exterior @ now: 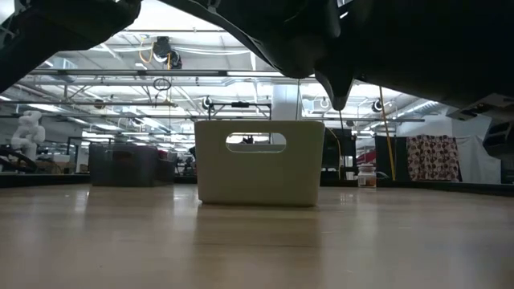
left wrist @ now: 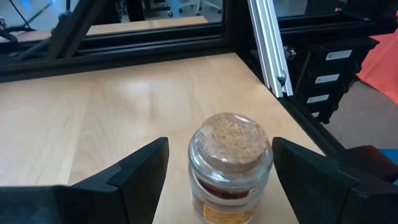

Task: Sort spices by type
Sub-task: Put the brown seasoning bottle into the gray bin

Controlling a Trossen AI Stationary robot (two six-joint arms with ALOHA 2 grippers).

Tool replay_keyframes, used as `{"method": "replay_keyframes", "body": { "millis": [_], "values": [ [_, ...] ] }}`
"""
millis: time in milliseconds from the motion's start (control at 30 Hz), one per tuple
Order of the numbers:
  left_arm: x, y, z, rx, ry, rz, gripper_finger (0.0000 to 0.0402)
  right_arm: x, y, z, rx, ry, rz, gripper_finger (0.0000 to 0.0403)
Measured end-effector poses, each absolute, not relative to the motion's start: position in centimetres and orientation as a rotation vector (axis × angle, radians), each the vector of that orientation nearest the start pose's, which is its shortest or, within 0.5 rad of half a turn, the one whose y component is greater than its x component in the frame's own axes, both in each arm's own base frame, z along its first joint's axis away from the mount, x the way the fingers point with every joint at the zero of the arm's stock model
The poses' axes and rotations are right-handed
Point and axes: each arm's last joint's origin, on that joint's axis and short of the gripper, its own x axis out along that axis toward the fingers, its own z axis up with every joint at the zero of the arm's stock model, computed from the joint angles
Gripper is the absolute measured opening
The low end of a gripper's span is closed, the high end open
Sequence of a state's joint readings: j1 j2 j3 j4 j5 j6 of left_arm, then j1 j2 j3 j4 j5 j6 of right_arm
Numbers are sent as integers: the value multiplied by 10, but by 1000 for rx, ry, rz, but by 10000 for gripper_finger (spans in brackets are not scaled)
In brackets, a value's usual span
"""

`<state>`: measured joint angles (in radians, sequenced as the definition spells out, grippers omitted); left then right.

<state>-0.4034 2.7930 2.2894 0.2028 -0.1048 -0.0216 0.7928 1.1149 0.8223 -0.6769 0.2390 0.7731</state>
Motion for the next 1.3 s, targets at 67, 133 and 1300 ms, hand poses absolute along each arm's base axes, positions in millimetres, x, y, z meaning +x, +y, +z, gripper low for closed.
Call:
{"method": "replay_keyframes", "body": {
  "millis": [67,133,1300],
  "values": [
    [557,-234,99,54,295,-293,290,152,145,248,225,974,149,0],
    [557,-234,99,54,295,-293,290,152,145,248,225,974,149,0],
    [554,-234,127,76,301,-347,191,152,145,248,226,977,151,0]
  ]
}}
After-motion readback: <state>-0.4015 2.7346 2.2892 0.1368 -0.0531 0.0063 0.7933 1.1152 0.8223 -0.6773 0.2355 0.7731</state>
